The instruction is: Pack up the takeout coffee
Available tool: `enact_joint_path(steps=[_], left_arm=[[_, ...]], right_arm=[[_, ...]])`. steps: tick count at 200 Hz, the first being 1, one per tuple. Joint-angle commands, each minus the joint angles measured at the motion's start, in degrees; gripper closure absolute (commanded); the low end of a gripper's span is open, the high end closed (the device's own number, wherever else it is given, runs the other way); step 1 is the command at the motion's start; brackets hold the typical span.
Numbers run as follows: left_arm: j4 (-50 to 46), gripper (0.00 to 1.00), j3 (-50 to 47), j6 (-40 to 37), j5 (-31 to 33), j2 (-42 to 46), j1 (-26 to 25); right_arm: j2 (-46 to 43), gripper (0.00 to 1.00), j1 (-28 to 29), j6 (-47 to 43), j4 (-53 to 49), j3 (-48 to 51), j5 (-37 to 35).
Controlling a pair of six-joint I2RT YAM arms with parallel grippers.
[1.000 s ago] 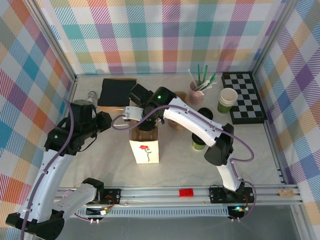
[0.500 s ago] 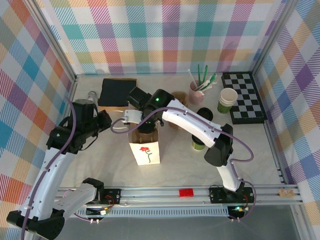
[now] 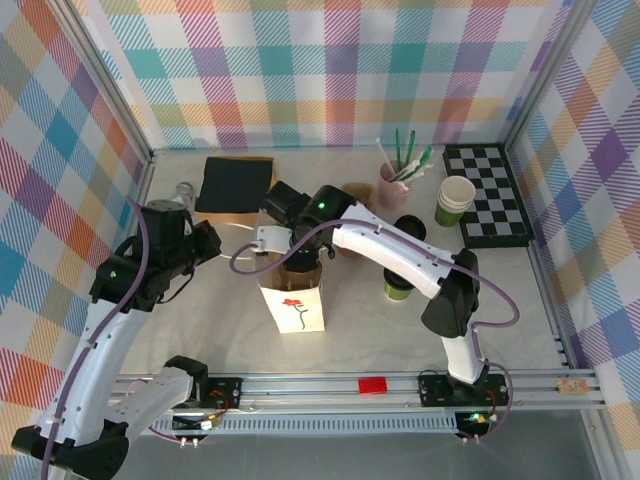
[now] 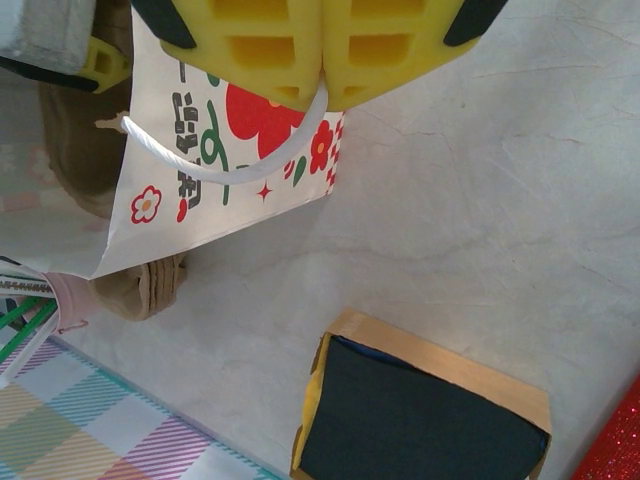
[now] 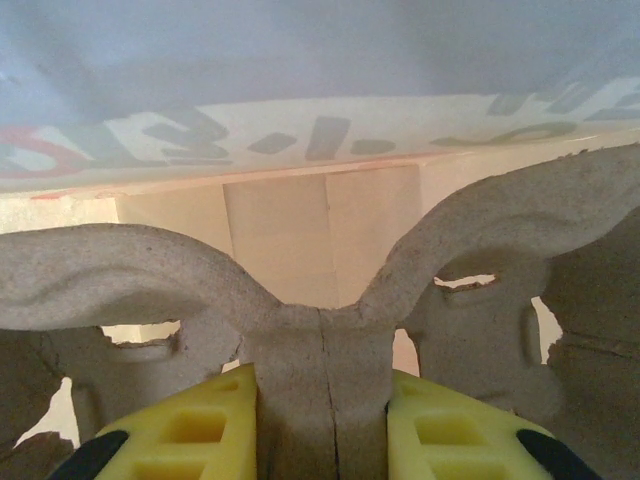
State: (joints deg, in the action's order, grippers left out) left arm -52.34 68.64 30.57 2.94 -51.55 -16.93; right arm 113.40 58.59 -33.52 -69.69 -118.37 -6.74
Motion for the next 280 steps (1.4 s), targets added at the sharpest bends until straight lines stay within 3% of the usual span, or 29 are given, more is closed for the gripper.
enact_joint_path(steps=[1, 121, 280], left_arm=[[0.7, 1.0, -0.2, 0.0, -1.1, 1.4, 0.8], [1.4, 1.0, 0.6, 0.2, -3.1, 2.4, 0.8], [2.8, 1.0, 1.0, 1.2, -4.9, 5.0, 0.8]], right_arm=[[-1.8, 0.74, 0.1, 0.0, 1.1, 1.8, -0.1], [-0.6, 0.75, 0.1, 0.7, 3.2, 6.4, 0.2], [3.2, 0.74, -0.4, 1.4, -1.0, 4.3, -0.6]])
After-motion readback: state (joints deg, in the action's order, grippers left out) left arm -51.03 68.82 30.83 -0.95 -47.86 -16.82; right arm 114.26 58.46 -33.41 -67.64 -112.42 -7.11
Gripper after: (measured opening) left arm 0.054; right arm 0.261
